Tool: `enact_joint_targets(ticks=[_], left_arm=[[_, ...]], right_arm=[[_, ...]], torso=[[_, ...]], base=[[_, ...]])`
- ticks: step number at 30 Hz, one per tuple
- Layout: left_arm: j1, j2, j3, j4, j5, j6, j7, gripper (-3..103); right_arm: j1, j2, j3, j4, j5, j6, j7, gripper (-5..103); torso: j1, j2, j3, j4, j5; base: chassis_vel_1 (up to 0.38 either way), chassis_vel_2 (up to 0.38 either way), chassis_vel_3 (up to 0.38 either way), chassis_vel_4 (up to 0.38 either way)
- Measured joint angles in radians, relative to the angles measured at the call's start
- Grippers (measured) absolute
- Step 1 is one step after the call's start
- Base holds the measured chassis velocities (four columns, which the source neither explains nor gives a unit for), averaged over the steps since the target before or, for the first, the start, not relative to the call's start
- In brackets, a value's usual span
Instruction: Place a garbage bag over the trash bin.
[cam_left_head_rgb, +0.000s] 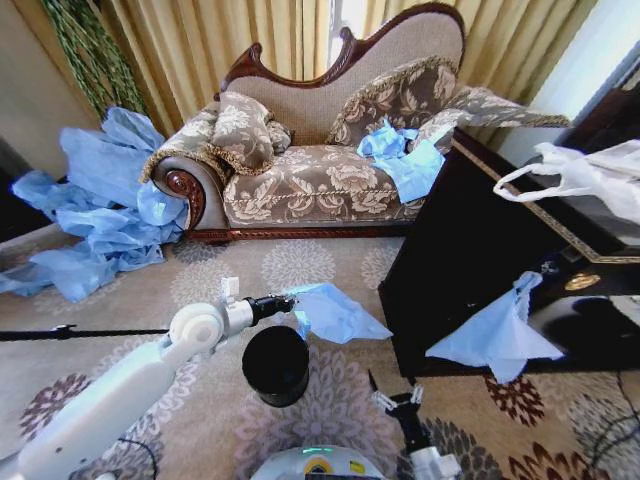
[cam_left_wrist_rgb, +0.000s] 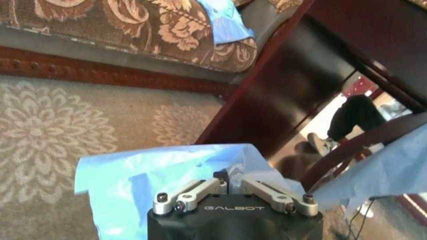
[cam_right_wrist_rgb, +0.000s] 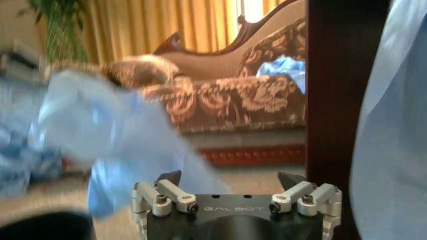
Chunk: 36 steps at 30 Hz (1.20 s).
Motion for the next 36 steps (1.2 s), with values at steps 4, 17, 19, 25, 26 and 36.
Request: enact_joint_targets(ticks=[4,17,19,25,26,36], left_arm=[[-0.016,-0.010,0.018,0.009,0.002,-0.003,-0.004,0],[-0.128,-0.085,0.144,0.030,-0.016,-0.002,-0.091,0],[-0.143,-0.096,0.159,0.035,-0.019,-0.002,-0.110,0],[-0.180,-0.114,0.193,0.034,-0.044,-0.001,-0.172,0],[-0.189,-0.113,0.196,0.026,-0.057,-0.001,-0.187,0],[-0.159,-0.059,0.145,-0.054,-0.123,0.013,-0.199,0]], right_arm=[[-0.003,-0.011,-0.057,0.087,0.061,-0.063,0.038,84],[0.153,-0.107,-0.319,0.235,0.366,-0.311,0.126,52],[0.156,-0.116,-0.334,0.235,0.382,-0.324,0.120,44],[0.129,-0.134,-0.353,0.242,0.386,-0.338,0.071,28],[0.150,-0.135,-0.363,0.235,0.387,-0.344,0.070,24],[0.308,-0.115,-0.299,0.061,0.358,-0.337,0.062,1]], torso=[[0.000,0.000,0.000,-0.0001,0.0003],[0.000,0.000,0.000,0.0001,0.0002],[0.000,0.000,0.000,-0.0001,0.0004],[0.000,0.000,0.000,-0.0005,0.0001],[0.000,0.000,0.000,-0.0003,0.0001],[0.000,0.000,0.000,0.0000,0.0004]], base=[[0.000,0.000,0.000,0.000],[0.000,0.000,0.000,0.000],[0.000,0.000,0.000,0.000],[0.000,0.000,0.000,0.000],[0.000,0.000,0.000,0.000],[0.000,0.000,0.000,0.000]])
